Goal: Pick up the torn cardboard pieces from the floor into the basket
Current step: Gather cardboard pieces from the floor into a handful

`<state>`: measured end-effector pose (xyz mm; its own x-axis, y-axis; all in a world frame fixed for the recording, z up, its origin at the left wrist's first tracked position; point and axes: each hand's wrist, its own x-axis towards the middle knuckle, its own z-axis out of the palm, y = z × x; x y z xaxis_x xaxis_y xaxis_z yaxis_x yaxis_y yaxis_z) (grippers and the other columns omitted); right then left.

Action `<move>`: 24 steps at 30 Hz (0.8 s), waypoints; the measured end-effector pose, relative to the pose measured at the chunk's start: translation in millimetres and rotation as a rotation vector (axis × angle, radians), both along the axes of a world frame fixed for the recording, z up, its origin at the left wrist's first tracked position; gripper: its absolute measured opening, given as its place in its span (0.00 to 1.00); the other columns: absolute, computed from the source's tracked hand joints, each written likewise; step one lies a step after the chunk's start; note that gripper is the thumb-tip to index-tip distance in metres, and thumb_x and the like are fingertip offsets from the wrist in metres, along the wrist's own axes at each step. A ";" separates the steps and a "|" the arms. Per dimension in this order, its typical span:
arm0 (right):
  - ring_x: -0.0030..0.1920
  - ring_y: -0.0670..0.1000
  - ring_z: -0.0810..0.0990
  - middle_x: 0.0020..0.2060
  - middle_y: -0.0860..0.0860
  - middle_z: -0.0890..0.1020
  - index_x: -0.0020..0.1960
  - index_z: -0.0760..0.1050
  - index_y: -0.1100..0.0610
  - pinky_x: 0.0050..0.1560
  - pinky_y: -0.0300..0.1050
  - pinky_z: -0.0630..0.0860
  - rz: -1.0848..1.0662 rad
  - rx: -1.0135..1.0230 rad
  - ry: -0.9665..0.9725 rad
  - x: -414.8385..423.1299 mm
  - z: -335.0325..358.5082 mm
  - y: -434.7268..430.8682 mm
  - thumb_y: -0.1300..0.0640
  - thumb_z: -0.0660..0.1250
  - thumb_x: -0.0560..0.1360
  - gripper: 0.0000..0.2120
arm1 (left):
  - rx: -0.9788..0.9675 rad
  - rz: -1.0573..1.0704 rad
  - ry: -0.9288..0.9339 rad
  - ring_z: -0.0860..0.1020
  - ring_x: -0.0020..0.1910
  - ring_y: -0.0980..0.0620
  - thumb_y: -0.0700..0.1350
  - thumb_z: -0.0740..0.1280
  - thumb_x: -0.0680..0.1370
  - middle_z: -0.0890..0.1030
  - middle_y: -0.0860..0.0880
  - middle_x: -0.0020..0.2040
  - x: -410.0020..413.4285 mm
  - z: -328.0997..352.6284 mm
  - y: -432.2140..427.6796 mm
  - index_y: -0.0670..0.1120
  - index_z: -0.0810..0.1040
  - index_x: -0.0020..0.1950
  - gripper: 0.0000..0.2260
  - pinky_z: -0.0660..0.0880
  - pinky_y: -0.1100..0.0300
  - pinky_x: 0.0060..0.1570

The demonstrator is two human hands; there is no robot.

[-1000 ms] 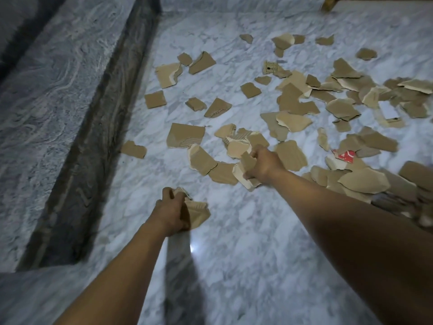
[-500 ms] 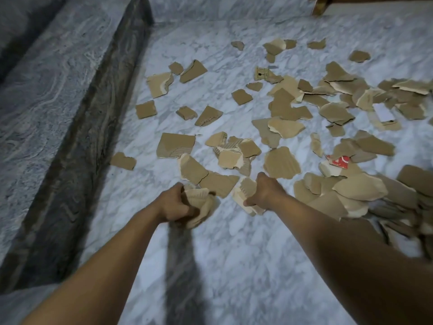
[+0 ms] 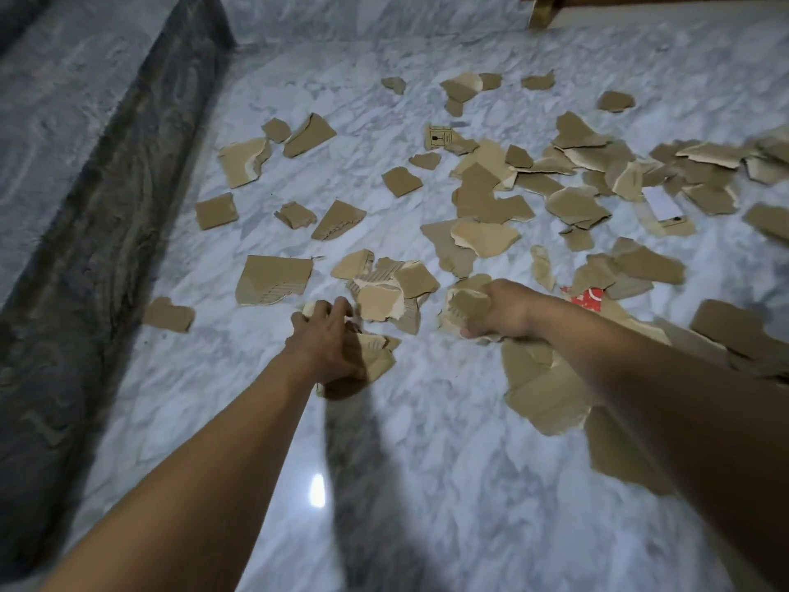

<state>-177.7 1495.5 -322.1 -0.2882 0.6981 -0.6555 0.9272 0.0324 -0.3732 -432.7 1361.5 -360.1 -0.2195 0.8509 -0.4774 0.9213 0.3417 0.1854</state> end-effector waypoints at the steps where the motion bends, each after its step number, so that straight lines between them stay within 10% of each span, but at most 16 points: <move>1: 0.61 0.60 0.77 0.62 0.57 0.76 0.67 0.72 0.55 0.55 0.49 0.75 0.011 0.044 -0.046 -6.3 -3.3 4.3 0.41 0.78 0.67 0.35 | -0.004 -0.017 0.004 0.65 0.64 0.38 0.62 0.76 0.60 0.64 0.47 0.64 1.5 -0.2 1.4 0.54 0.59 0.67 0.42 0.67 0.46 0.63; 7: 0.69 0.64 0.60 0.69 0.59 0.60 0.73 0.56 0.48 0.64 0.58 0.67 -0.211 0.209 -0.135 -18.3 -31.8 0.8 0.42 0.81 0.65 0.47 | -0.026 0.100 -0.025 0.64 0.62 0.38 0.58 0.81 0.61 0.63 0.46 0.65 4.3 0.2 1.7 0.53 0.63 0.68 0.42 0.72 0.47 0.59; 13: 0.71 0.65 0.66 0.71 0.62 0.65 0.75 0.52 0.57 0.67 0.60 0.71 -0.327 0.098 -0.129 -10.8 -32.1 4.8 0.39 0.83 0.58 0.58 | -0.041 0.165 0.001 0.62 0.60 0.42 0.61 0.80 0.59 0.63 0.47 0.59 6.7 6.4 -3.8 0.52 0.70 0.54 0.32 0.73 0.45 0.57; 20: 0.53 0.60 0.79 0.56 0.55 0.77 0.62 0.58 0.54 0.36 0.46 0.71 -0.150 0.350 0.103 -9.3 -19.2 -37.4 0.60 0.71 0.76 0.25 | -0.043 0.116 -0.207 0.72 0.50 0.50 0.55 0.78 0.53 0.69 0.45 0.54 18.8 24.0 -18.0 0.49 0.74 0.43 0.24 0.73 0.63 0.47; 24: 0.51 0.57 0.78 0.54 0.54 0.78 0.60 0.61 0.54 0.42 0.49 0.76 -0.100 0.226 0.175 29.6 20.7 -36.7 0.56 0.75 0.73 0.26 | -0.025 0.117 -0.256 0.75 0.37 0.52 0.43 0.80 0.64 0.79 0.49 0.38 39.9 63.1 -9.9 0.45 0.77 0.42 0.14 0.69 0.63 0.33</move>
